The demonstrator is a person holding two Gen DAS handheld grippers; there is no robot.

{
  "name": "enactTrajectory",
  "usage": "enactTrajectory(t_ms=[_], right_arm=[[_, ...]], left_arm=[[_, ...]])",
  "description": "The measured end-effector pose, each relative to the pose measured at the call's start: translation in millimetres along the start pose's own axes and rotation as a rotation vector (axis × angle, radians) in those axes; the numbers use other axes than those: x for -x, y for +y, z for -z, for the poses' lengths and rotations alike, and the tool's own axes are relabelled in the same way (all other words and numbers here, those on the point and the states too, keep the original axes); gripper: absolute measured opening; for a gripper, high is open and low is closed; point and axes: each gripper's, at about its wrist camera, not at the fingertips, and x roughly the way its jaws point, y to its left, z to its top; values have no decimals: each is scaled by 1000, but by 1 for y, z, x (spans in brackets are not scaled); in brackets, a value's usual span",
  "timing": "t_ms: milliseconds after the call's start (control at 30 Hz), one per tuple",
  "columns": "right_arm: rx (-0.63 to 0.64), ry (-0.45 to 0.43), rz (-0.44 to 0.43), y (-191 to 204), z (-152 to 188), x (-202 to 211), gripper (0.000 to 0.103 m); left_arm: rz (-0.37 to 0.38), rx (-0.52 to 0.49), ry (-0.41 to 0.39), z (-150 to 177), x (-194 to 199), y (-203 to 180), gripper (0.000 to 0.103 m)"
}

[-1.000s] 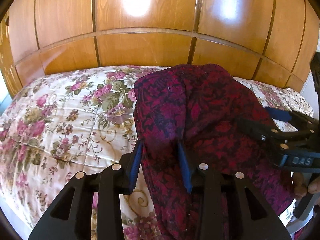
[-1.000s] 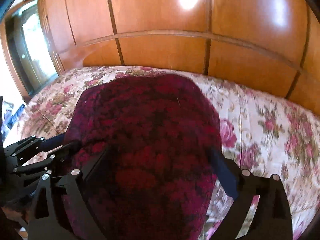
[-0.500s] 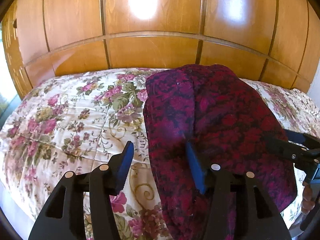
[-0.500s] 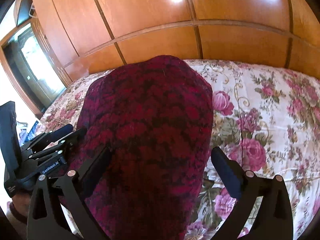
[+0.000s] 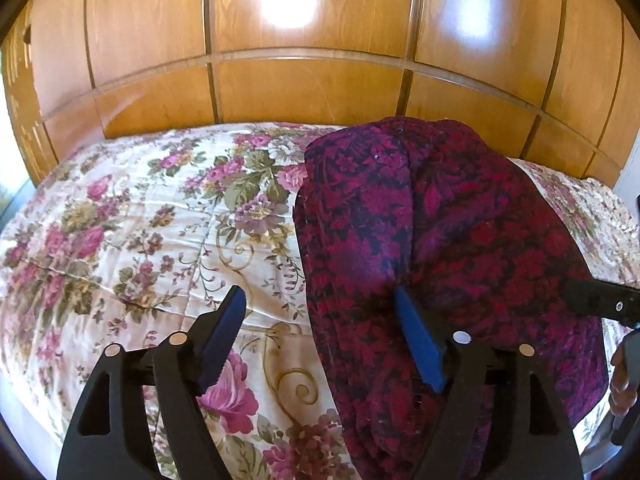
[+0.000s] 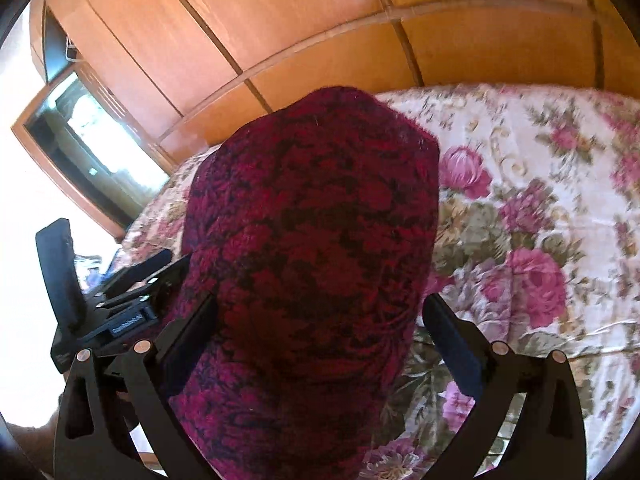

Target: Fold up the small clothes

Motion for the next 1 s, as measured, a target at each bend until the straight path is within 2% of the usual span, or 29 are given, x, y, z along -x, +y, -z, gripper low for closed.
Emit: enactTrajectory(t_ms=[167,333,500,567,667,733,800,900,1000], right_arm=[[-112,81,-147,-30,-3,-9,101],[-135,125,-269,-42,-11,-30,101],[-170,154,-394,-55,-18,-50,101],[-176,137,-403,-55,-17,-53,101],[-186,110,-388,-52,-13,-49,101],[-179,96,-377,-45,-11,-46,99],[-160,74,-371,-41,-6,-38,91],[-140,19,-390,-28,-1,-19,87],[-107,-42,-393,-23,7,15,87]], left_arm=[[79,48,46,-3,-15,19,91],[201,128,83,-3,-29,38,91],[360,262,111,3,-46,58,91],[431,308,116,6,-53,62,89],[638,443,145,15,-66,71,79],[738,508,159,23,-75,72,79],[806,532,154,27,-77,68,75],[875,540,137,25,-71,59,70],[935,507,133,16,-62,38,69]])
